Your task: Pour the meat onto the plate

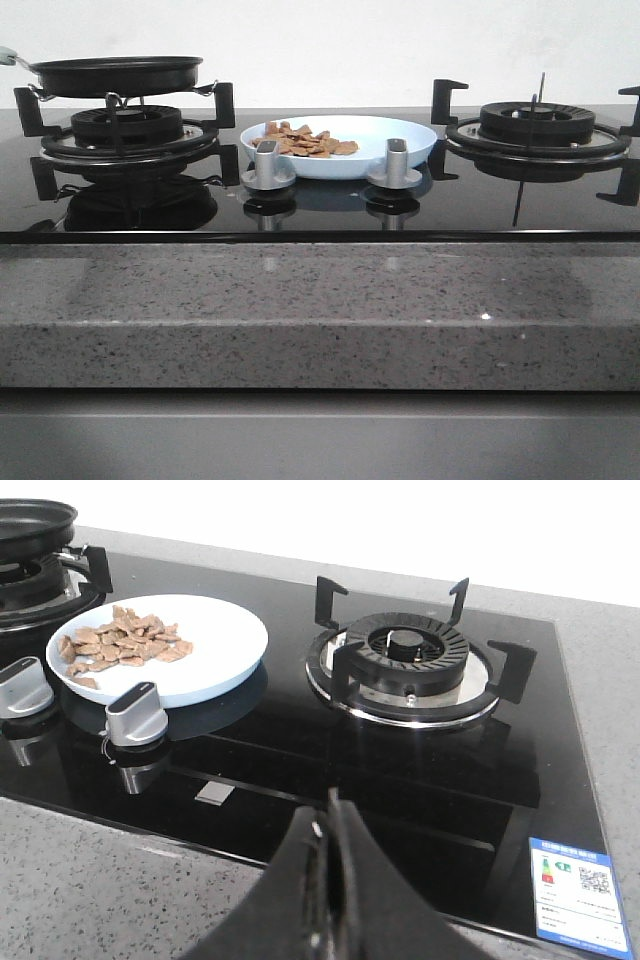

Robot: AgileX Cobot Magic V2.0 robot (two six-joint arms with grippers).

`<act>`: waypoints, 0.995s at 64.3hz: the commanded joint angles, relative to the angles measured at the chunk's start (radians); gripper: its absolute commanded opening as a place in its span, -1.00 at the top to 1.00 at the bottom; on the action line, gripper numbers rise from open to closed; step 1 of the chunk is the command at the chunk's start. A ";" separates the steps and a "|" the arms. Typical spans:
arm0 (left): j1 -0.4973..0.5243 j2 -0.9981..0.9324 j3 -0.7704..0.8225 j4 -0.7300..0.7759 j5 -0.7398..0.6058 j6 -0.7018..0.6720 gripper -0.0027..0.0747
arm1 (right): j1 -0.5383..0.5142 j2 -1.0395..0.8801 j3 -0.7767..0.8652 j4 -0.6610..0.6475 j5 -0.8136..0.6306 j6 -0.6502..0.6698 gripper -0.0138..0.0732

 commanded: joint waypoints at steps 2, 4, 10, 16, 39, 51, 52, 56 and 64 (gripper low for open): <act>-0.007 0.006 -0.028 -0.017 -0.061 -0.001 0.98 | -0.002 0.005 -0.024 -0.001 -0.108 -0.007 0.82; -0.007 0.006 -0.028 -0.017 -0.060 -0.001 0.98 | -0.002 0.005 -0.024 -0.001 -0.108 -0.007 0.82; -0.007 0.006 -0.028 -0.017 -0.060 -0.001 0.98 | -0.002 0.005 -0.024 -0.001 -0.106 -0.007 0.82; -0.007 0.006 -0.028 -0.017 -0.060 -0.001 0.98 | -0.002 0.005 -0.024 -0.001 -0.106 -0.007 0.82; -0.007 0.006 -0.028 -0.017 -0.060 -0.001 0.98 | -0.002 0.005 -0.024 -0.001 -0.106 -0.007 0.82; -0.007 0.006 -0.017 -0.012 -0.078 -0.001 0.98 | -0.002 0.005 -0.024 -0.001 -0.106 -0.007 0.82; -0.007 0.006 -0.015 -0.012 -0.078 -0.001 0.98 | -0.002 0.005 -0.024 -0.001 -0.106 -0.007 0.82; -0.008 0.006 -0.007 -0.001 -0.081 -0.001 0.98 | -0.002 0.005 -0.024 -0.001 -0.106 -0.007 0.82; -0.019 -0.027 0.004 0.223 -0.080 -0.287 0.98 | -0.002 0.005 -0.024 -0.001 -0.106 -0.007 0.82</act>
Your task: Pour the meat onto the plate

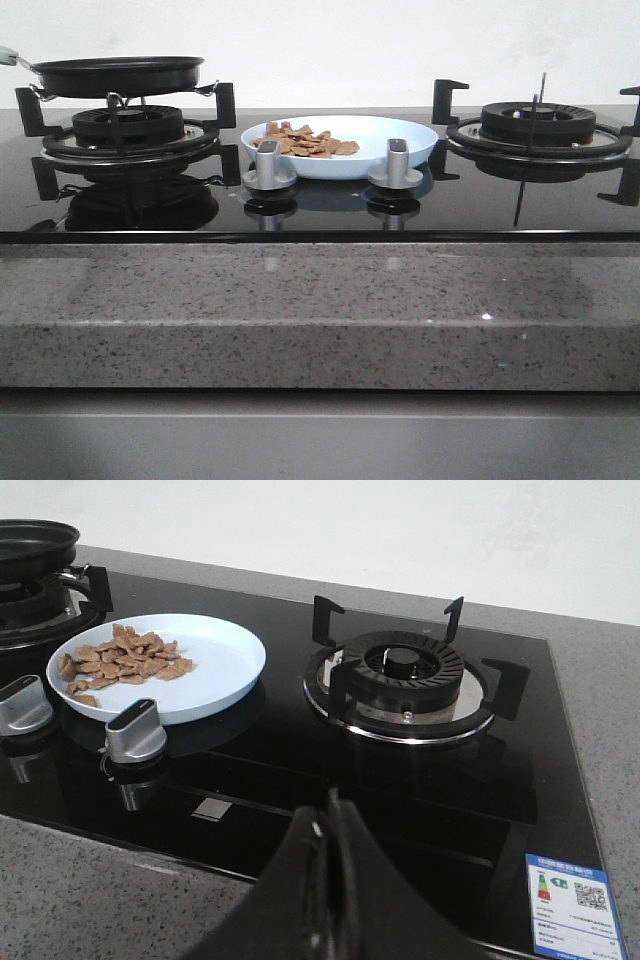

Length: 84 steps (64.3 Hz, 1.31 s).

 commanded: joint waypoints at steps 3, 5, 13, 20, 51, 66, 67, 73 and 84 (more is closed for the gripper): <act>-0.034 -0.048 -0.007 0.251 -0.077 -0.315 0.98 | -0.002 0.005 -0.027 -0.001 -0.086 -0.007 0.82; -0.045 -0.068 0.006 0.295 -0.085 -0.374 0.98 | -0.002 0.005 -0.027 -0.001 -0.086 -0.007 0.82; -0.093 -0.150 0.099 0.359 -0.198 -0.392 0.98 | -0.002 0.005 -0.027 -0.001 -0.086 -0.007 0.82; -0.096 -0.230 0.204 0.349 -0.255 -0.392 0.98 | -0.002 0.005 -0.027 -0.001 -0.086 -0.007 0.82; -0.030 -0.488 0.494 0.314 -0.293 -0.392 0.98 | -0.002 0.005 -0.027 -0.001 -0.086 -0.007 0.82; -0.030 -0.488 0.505 0.294 -0.284 -0.392 0.98 | -0.002 0.005 -0.027 -0.001 -0.085 -0.007 0.82; -0.030 -0.488 0.505 0.294 -0.284 -0.392 0.98 | -0.002 0.005 -0.027 -0.001 -0.085 -0.007 0.82; -0.030 -0.486 0.505 0.294 -0.284 -0.392 0.98 | -0.002 0.005 -0.027 -0.001 -0.085 -0.007 0.82; -0.030 -0.486 0.505 0.294 -0.284 -0.392 0.98 | -0.002 0.005 -0.027 -0.001 -0.085 -0.007 0.82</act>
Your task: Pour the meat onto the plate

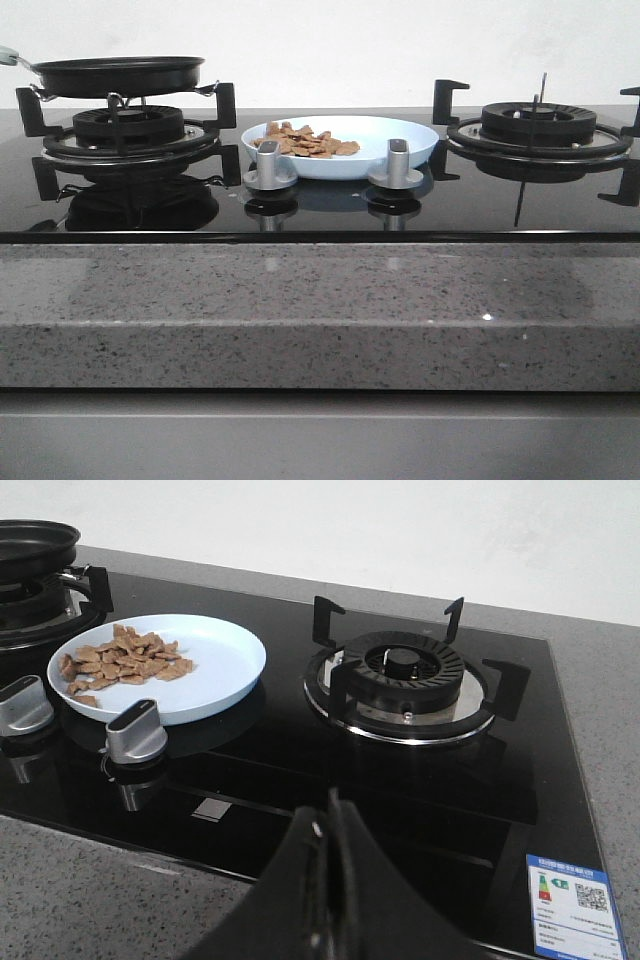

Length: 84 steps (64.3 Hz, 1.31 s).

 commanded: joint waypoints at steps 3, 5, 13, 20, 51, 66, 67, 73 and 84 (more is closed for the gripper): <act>0.003 -0.016 0.006 -0.011 -0.087 -0.011 0.98 | -0.002 0.005 -0.027 -0.001 -0.085 -0.007 0.82; 0.003 -0.016 0.006 -0.011 -0.087 -0.011 0.98 | -0.002 0.005 -0.027 -0.001 -0.085 -0.007 0.82; 0.003 -0.016 0.006 -0.011 -0.087 -0.011 0.98 | -0.002 0.005 -0.027 -0.001 -0.085 -0.007 0.82; 0.003 -0.016 0.006 -0.011 -0.087 -0.011 0.98 | -0.002 0.005 -0.027 -0.001 -0.085 -0.007 0.82; 0.003 -0.016 0.006 -0.011 -0.087 -0.011 0.98 | -0.104 -0.067 0.146 -0.078 -0.254 0.141 0.82; 0.003 -0.016 0.006 -0.011 -0.087 -0.011 0.98 | -0.155 -0.245 0.338 -0.080 -0.279 0.158 0.82; 0.003 -0.016 0.006 -0.011 -0.087 -0.011 0.98 | -0.155 -0.252 0.348 -0.080 -0.280 0.158 0.82; 0.003 -0.016 0.006 -0.011 -0.087 -0.011 0.98 | -0.155 -0.299 0.405 -0.080 -0.281 0.158 0.82; 0.003 -0.016 0.006 -0.011 -0.087 -0.011 0.98 | -0.155 -0.342 0.411 -0.087 -0.257 0.158 0.82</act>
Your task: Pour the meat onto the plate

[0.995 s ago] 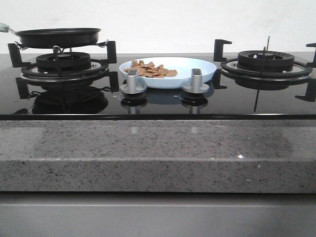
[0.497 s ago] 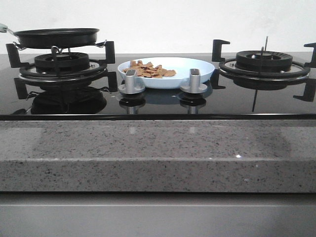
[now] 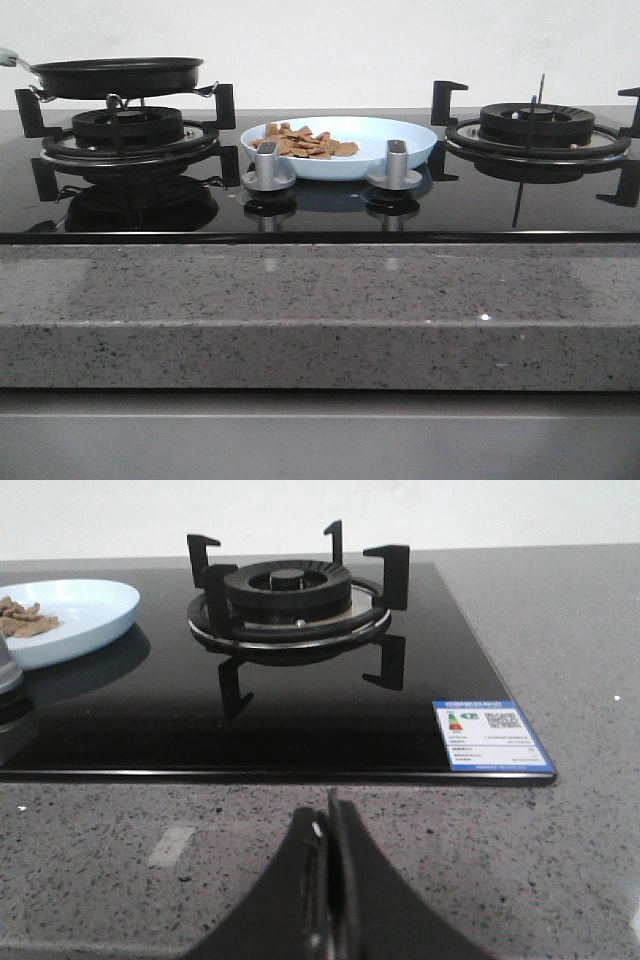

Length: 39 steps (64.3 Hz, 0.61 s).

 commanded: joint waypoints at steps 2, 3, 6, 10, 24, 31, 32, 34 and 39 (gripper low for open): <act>0.003 -0.016 0.006 -0.009 -0.087 -0.011 0.98 | -0.007 -0.020 -0.002 -0.020 -0.080 -0.002 0.82; 0.003 -0.016 0.006 -0.009 -0.087 -0.011 0.98 | -0.007 -0.020 -0.002 -0.020 -0.080 -0.002 0.82; 0.003 -0.016 0.006 -0.009 -0.087 -0.011 0.98 | -0.007 -0.020 -0.002 -0.020 -0.080 -0.002 0.82; 0.003 -0.016 0.006 -0.009 -0.087 -0.011 0.98 | -0.007 -0.019 -0.004 -0.020 -0.077 -0.002 0.82; 0.003 -0.016 0.006 -0.009 -0.087 -0.011 0.98 | -0.007 -0.018 -0.004 -0.020 -0.077 -0.002 0.82; 0.003 -0.016 0.006 -0.009 -0.087 -0.011 0.98 | -0.007 -0.018 -0.004 -0.020 -0.077 -0.002 0.82; 0.003 -0.016 0.006 -0.009 -0.087 -0.011 0.98 | -0.007 -0.018 -0.004 -0.020 -0.077 -0.002 0.82; 0.003 -0.016 0.006 -0.009 -0.087 -0.011 0.98 | -0.007 -0.018 -0.004 -0.020 -0.077 -0.002 0.82; 0.003 -0.016 0.006 -0.009 -0.087 -0.011 0.98 | -0.007 -0.018 -0.004 -0.020 -0.077 -0.002 0.82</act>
